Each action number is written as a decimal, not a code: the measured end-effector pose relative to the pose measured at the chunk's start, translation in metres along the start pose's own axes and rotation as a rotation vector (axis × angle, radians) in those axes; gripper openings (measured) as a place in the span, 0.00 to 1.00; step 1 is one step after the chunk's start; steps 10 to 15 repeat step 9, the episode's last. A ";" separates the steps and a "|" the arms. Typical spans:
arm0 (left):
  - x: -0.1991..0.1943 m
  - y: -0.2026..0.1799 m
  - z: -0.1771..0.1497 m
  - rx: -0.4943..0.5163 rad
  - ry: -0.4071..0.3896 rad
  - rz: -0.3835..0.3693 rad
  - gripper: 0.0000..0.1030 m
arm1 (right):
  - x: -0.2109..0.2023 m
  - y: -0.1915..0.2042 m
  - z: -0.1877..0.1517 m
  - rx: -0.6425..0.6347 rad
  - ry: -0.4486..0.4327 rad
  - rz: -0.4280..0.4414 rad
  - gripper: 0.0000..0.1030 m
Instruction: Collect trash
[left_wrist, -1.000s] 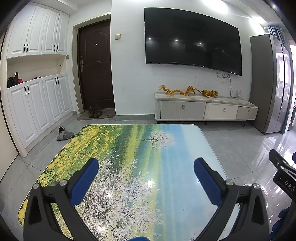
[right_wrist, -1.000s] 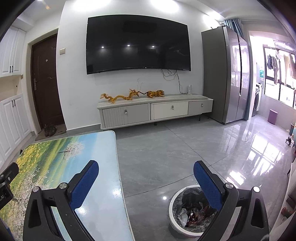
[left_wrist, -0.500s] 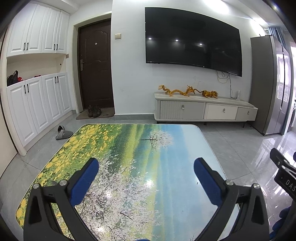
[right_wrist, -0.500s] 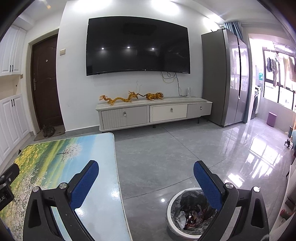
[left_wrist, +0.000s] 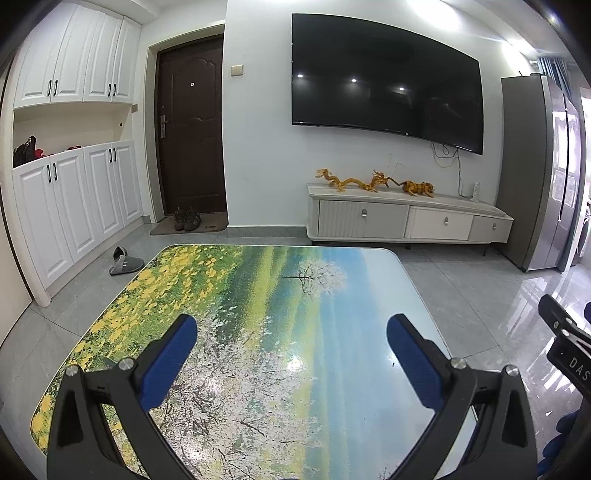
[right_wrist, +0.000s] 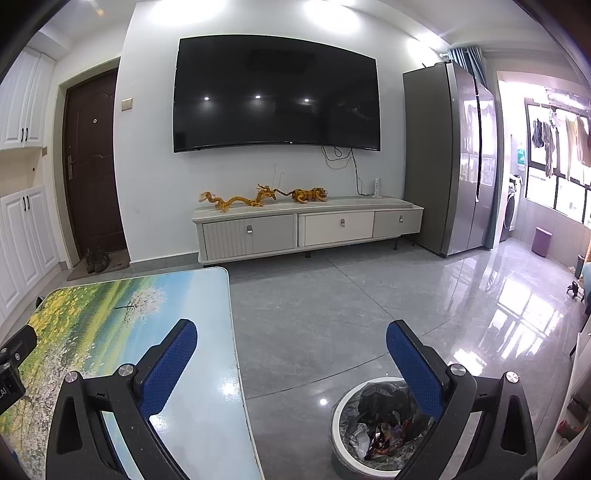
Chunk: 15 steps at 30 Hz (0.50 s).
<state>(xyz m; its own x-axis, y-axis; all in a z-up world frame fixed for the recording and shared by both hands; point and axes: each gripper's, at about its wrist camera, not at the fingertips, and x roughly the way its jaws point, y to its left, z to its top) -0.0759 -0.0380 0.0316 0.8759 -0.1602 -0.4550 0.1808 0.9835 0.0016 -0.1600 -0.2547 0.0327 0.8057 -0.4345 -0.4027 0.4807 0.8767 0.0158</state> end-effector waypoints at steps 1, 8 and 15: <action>0.000 0.000 0.000 -0.001 0.000 0.001 1.00 | 0.000 0.000 0.000 0.000 -0.001 0.000 1.00; -0.001 0.002 0.002 -0.011 -0.002 -0.004 1.00 | -0.001 -0.003 0.002 0.004 -0.004 -0.005 1.00; -0.001 0.002 0.002 -0.012 -0.001 -0.005 1.00 | -0.001 -0.003 0.002 0.004 -0.004 -0.005 1.00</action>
